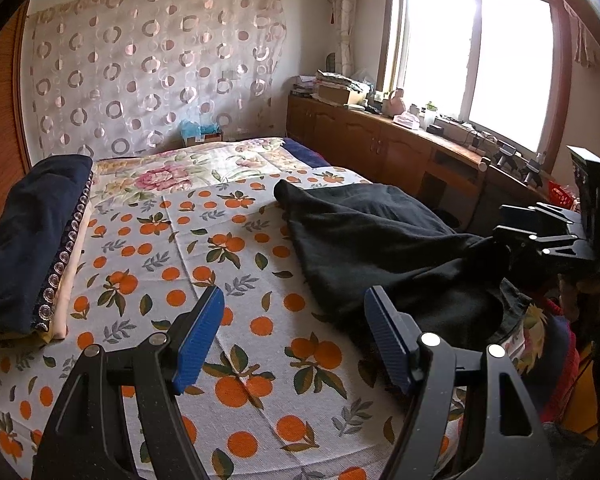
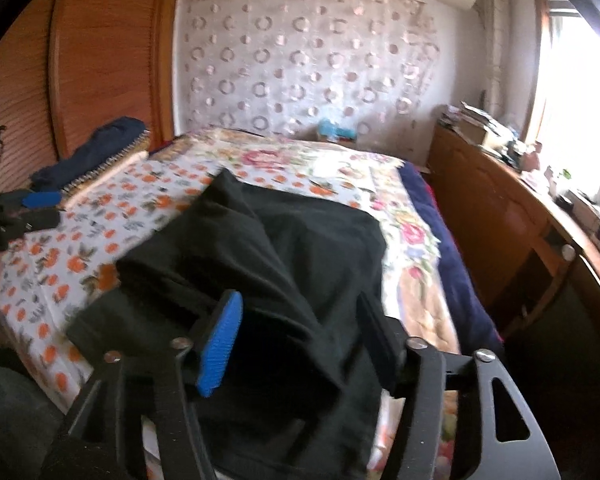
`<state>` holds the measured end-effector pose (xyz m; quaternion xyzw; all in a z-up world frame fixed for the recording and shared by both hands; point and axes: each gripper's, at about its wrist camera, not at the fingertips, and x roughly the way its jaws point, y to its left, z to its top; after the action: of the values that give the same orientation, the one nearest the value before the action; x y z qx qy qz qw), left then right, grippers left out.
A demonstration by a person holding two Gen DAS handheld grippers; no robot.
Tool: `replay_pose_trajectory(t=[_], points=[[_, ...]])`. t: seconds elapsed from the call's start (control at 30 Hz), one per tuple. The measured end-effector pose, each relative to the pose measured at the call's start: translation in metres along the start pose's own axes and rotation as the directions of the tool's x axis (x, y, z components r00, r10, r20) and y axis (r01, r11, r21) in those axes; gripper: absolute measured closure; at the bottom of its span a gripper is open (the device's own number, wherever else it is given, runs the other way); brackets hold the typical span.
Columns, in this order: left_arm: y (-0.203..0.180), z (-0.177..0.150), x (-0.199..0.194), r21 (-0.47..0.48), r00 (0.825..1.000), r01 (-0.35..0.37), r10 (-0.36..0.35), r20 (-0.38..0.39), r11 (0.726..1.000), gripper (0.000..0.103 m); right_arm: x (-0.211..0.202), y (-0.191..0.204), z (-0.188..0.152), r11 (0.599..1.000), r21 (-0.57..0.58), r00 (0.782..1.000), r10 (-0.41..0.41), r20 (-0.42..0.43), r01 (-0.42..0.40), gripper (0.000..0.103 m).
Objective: Fold small clothes
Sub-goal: 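Withdraw both open tools from the folded T-shirt, then grasp the black T-shirt edge with the right tool and fold it over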
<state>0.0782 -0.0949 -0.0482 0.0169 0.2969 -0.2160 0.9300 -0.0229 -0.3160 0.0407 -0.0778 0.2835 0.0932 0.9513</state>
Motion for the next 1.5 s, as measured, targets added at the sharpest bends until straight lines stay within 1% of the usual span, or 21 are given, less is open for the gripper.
replay_pose_trajectory(t=[0.1,0.2,0.37,0.53,0.77,0.9,1.1,1.2,1.23,1.27,1.3,1.33,1.37,1.43,1.5], points=[[0.001,0.000,-0.002,-0.003,1.000,-0.004,0.004,0.008,1.000,0.029,0.015,0.019,0.006,0.998,-0.033,0.999,0.045,-0.009,-0.045,0.036],[0.004,0.000,-0.005,-0.007,1.000,-0.013,0.013,0.015,1.000,0.029,0.038,0.036,0.013,0.993,-0.067,0.995,0.093,-0.044,-0.096,0.036],[0.012,-0.001,-0.010,-0.023,0.999,-0.024,0.024,0.022,0.999,0.029,0.071,0.065,0.025,0.973,-0.120,0.978,0.184,-0.099,-0.195,0.036],[0.020,-0.003,-0.014,-0.041,0.999,-0.031,0.033,0.030,0.999,0.029,0.104,0.084,0.040,0.944,-0.188,0.958,0.242,-0.156,-0.270,0.036],[0.029,-0.006,-0.016,-0.058,0.999,-0.036,0.038,0.030,0.998,0.029,0.132,0.109,0.051,0.916,-0.232,0.935,0.277,-0.223,-0.327,0.036],[0.031,-0.007,-0.015,-0.063,0.999,-0.034,0.036,0.030,0.997,0.029,0.146,0.113,0.053,0.908,-0.236,0.924,0.285,-0.256,-0.346,0.036],[0.032,-0.009,-0.016,-0.063,0.999,-0.033,0.035,0.026,0.997,0.029,0.157,0.113,0.051,0.912,-0.233,0.919,0.265,-0.293,-0.337,0.036],[0.032,-0.009,-0.016,-0.064,0.999,-0.034,0.035,0.025,0.997,0.029,0.158,0.114,0.050,0.910,-0.248,0.922,0.258,-0.289,-0.333,0.037],[0.032,-0.009,-0.016,-0.064,0.999,-0.032,0.034,0.024,0.997,0.029,0.159,0.117,0.049,0.911,-0.255,0.925,0.251,-0.285,-0.325,0.044],[0.032,-0.010,-0.015,-0.063,0.999,-0.031,0.033,0.023,0.998,0.029,0.160,0.120,0.049,0.912,-0.261,0.929,0.244,-0.279,-0.317,0.056],[0.032,-0.010,-0.015,-0.062,0.999,-0.031,0.032,0.022,0.998,0.029,0.160,0.119,0.049,0.913,-0.266,0.933,0.236,-0.273,-0.309,0.064],[0.032,-0.010,-0.015,-0.060,0.999,-0.030,0.031,0.021,0.998,0.029,0.160,0.119,0.050,0.914,-0.271,0.935,0.230,-0.269,-0.302,0.081],[0.032,-0.011,-0.014,-0.059,0.999,-0.029,0.030,0.020,0.998,0.029,0.159,0.117,0.051,0.914,-0.266,0.934,0.237,-0.267,-0.307,0.089],[0.030,-0.010,-0.014,-0.055,0.999,-0.027,0.028,0.019,0.998,0.029,0.152,0.107,0.059,0.918,-0.229,0.932,0.268,-0.244,-0.324,0.093],[0.029,-0.009,-0.014,-0.054,1.000,-0.025,0.026,0.017,0.998,0.029,0.144,0.094,0.070,0.929,-0.204,0.942,0.269,-0.199,-0.308,0.094]])
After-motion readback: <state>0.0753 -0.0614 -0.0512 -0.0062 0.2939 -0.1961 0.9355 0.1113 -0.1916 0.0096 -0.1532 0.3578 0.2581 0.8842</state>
